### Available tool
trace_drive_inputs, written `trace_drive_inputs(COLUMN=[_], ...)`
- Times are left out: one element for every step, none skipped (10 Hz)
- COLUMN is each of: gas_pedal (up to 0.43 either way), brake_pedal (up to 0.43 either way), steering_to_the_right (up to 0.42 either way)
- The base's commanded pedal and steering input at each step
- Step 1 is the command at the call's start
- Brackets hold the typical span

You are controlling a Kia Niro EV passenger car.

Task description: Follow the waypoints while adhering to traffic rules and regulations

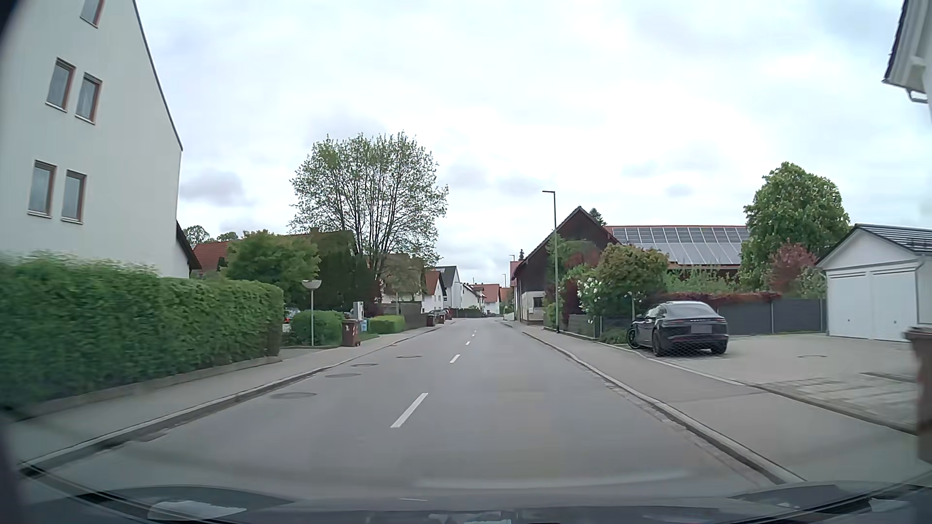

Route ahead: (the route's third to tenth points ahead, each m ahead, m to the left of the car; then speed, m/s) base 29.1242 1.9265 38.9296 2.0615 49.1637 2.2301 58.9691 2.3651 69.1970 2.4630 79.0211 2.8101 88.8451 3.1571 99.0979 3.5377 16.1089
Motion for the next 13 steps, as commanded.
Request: trace_drive_inputs(gas_pedal=[0.138,0.138,0.13,0.13,0.13,0.13,0.13,0.13,0.13,0.13,0.13,0.138,0.138], brake_pedal=[0.006,0.006,0.006,0.006,0.006,0.012,0.006,0.006,0.006,0.006,0.006,0.006,0.006], steering_to_the_right=[-0.005,-0.005,-0.005,-0.005,-0.005,-0.005,-0.005,-0.005,-0.001,0.002,0.002,0.002,-0.001])
